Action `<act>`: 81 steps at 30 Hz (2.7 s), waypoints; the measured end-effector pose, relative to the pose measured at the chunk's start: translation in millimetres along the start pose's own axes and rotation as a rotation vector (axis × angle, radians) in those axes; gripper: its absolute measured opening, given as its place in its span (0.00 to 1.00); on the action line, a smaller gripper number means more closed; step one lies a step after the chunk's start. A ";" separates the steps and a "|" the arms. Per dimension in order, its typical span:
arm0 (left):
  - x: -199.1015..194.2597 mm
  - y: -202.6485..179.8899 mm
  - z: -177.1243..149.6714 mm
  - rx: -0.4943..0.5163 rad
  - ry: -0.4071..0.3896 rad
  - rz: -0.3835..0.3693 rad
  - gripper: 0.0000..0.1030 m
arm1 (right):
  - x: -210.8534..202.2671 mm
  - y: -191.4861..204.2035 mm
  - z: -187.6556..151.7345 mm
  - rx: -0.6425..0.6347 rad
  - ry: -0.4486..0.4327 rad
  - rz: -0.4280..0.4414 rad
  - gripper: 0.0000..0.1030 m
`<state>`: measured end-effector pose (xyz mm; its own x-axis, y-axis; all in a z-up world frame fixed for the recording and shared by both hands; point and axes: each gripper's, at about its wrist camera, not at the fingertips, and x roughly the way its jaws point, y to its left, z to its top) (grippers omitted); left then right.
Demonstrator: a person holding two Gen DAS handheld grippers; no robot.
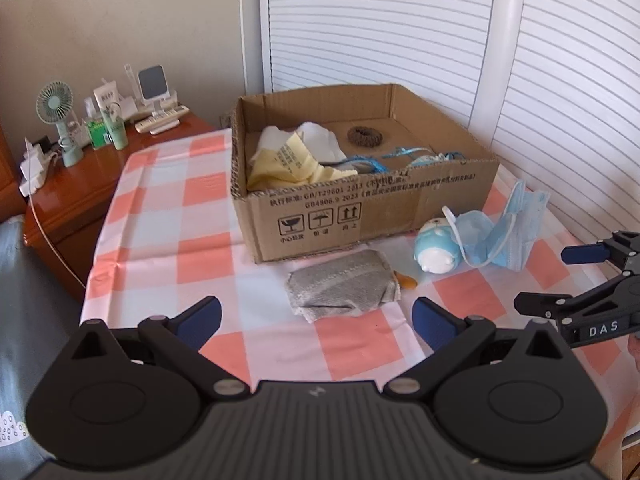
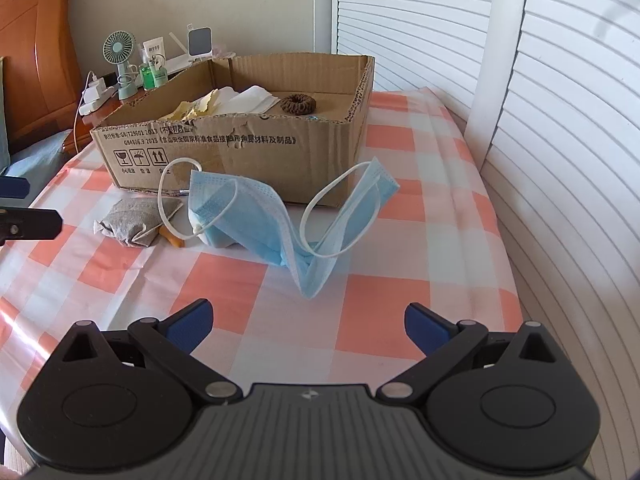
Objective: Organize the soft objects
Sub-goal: 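Move the right gripper to the blue face mask while the left approaches the grey pouch, then grasp the blue face mask with the right gripper while the left grasps the grey pouch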
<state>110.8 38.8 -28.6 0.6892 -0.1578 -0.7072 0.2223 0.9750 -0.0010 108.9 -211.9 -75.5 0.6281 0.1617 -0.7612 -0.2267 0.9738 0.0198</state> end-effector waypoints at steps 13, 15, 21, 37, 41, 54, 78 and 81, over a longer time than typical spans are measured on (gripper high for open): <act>60.5 -10.9 17.9 -0.010 0.104 -0.021 0.98 | 16.4 4.7 -15.4 -0.066 -0.009 -0.037 1.00; 68.6 -12.3 22.6 -0.009 0.105 -0.016 0.98 | 15.8 5.7 -17.6 -0.065 -0.020 -0.035 1.00; 95.0 -14.5 26.3 0.005 0.125 -0.002 0.98 | 14.0 5.3 -21.1 -0.058 -0.041 -0.035 1.00; 86.2 8.0 13.7 0.006 0.121 0.040 0.98 | 14.4 5.6 -22.5 -0.056 -0.057 -0.031 1.00; 87.6 3.8 9.6 0.030 0.128 -0.014 0.98 | 14.6 6.1 -21.9 -0.058 -0.053 -0.031 1.00; 103.5 13.5 8.0 -0.015 0.122 -0.006 1.00 | 12.0 14.8 -18.5 -0.128 -0.052 0.019 1.00; 102.4 12.7 7.3 -0.021 0.111 -0.003 1.00 | 24.3 61.8 7.8 -0.435 -0.130 -0.050 0.48; 102.4 12.9 6.9 -0.020 0.109 -0.005 0.99 | 22.3 58.6 8.9 -0.411 -0.133 -0.043 0.38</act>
<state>189.1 34.1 -96.1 0.6088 -0.1453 -0.7799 0.2108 0.9774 -0.0175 116.3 -149.7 -85.6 0.7280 0.1674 -0.6648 -0.4585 0.8398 -0.2906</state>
